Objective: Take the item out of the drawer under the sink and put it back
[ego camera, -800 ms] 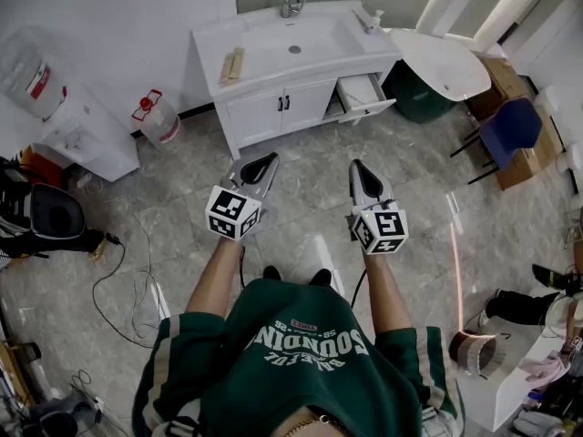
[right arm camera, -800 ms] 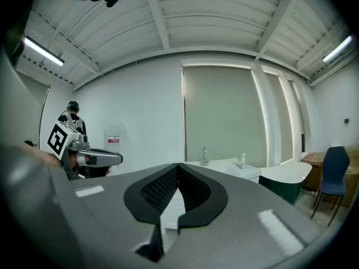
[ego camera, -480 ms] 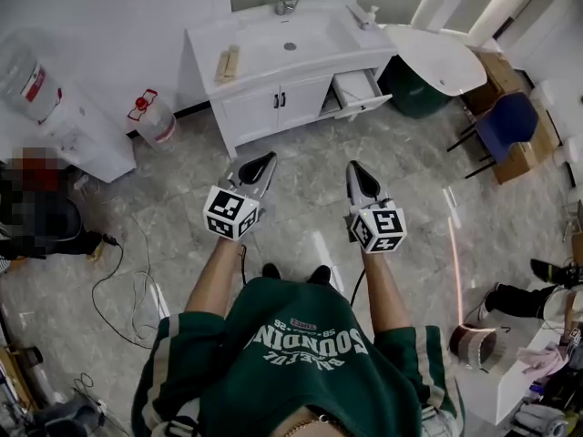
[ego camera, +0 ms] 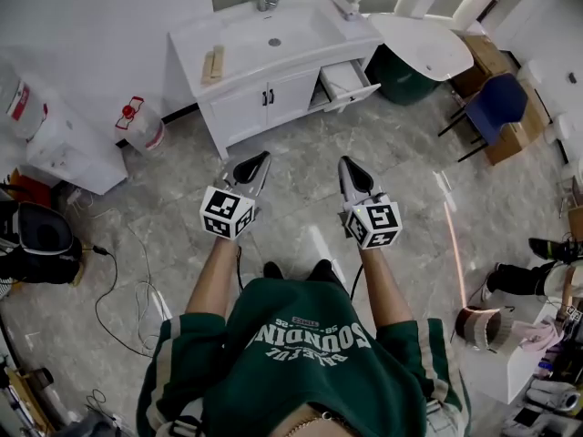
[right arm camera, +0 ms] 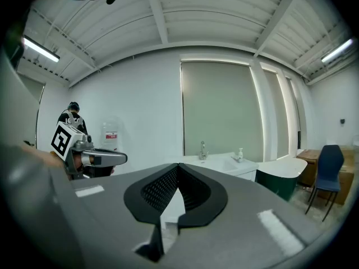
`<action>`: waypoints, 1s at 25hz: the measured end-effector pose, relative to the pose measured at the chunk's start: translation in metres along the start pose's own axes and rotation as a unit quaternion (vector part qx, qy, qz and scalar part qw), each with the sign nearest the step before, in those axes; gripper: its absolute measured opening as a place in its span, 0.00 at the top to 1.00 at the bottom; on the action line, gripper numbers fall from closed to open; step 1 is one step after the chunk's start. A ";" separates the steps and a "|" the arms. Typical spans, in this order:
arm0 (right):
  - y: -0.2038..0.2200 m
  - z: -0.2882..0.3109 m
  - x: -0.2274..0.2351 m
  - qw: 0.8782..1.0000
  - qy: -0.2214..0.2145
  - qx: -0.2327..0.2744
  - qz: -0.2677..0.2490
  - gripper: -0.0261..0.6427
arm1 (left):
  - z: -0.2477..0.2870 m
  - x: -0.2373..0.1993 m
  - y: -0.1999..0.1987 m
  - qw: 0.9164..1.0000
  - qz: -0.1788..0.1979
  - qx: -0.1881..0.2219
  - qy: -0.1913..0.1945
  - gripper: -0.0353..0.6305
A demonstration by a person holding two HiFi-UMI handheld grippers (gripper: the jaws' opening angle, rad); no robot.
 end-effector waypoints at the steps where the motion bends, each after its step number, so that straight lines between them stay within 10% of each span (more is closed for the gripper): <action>1: -0.001 -0.001 0.000 1.000 0.001 -0.001 -0.002 0.96 | 0.001 0.000 0.001 1.000 -0.003 0.000 0.001 0.87; 25: 0.005 0.105 0.093 0.999 -0.018 -0.008 0.033 0.96 | 0.119 -0.051 -0.006 0.999 0.007 -0.028 -0.015 0.87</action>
Point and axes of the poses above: the fingertips, and each gripper's own axes: z forward along the fingers, x to its right, y out of its underside, the point moved 6 cm from there along -z, backward along the fingers, and after that the axes turned 12 degrees about y, right-handed, at the moved point
